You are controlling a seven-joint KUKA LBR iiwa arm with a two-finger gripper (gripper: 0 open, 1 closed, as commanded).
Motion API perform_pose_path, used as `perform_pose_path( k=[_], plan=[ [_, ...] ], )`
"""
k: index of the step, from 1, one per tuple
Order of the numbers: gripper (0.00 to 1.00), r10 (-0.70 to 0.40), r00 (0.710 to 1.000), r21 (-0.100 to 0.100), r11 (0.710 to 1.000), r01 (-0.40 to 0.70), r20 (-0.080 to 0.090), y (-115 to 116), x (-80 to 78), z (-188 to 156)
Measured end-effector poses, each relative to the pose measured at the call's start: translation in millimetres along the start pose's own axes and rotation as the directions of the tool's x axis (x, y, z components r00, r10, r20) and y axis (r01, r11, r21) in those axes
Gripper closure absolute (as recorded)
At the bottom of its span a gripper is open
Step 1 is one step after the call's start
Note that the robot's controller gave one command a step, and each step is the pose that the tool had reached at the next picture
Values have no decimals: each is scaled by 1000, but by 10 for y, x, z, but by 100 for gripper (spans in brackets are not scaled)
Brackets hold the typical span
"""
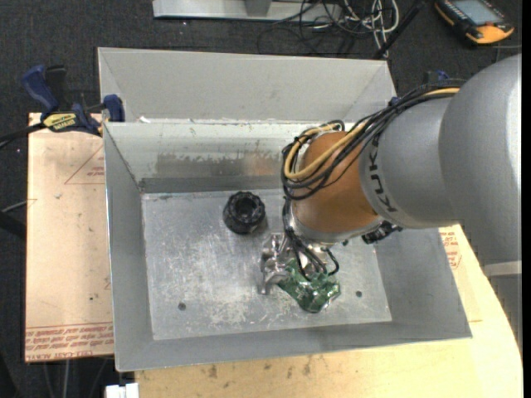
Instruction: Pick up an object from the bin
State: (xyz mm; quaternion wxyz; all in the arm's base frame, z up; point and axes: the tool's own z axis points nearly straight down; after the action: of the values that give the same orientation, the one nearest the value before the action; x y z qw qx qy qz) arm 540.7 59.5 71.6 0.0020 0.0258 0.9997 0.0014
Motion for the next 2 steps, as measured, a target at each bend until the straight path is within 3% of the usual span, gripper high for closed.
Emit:
perform_pose_path(
  k=[1, 2],
  plan=[
    [100, 16, 1000, 2, 1000, -16, -9, -43, 91, -573],
    [0, -23, 1000, 4, 1000, 23, -4, -1079, -65, -184]
  ],
)
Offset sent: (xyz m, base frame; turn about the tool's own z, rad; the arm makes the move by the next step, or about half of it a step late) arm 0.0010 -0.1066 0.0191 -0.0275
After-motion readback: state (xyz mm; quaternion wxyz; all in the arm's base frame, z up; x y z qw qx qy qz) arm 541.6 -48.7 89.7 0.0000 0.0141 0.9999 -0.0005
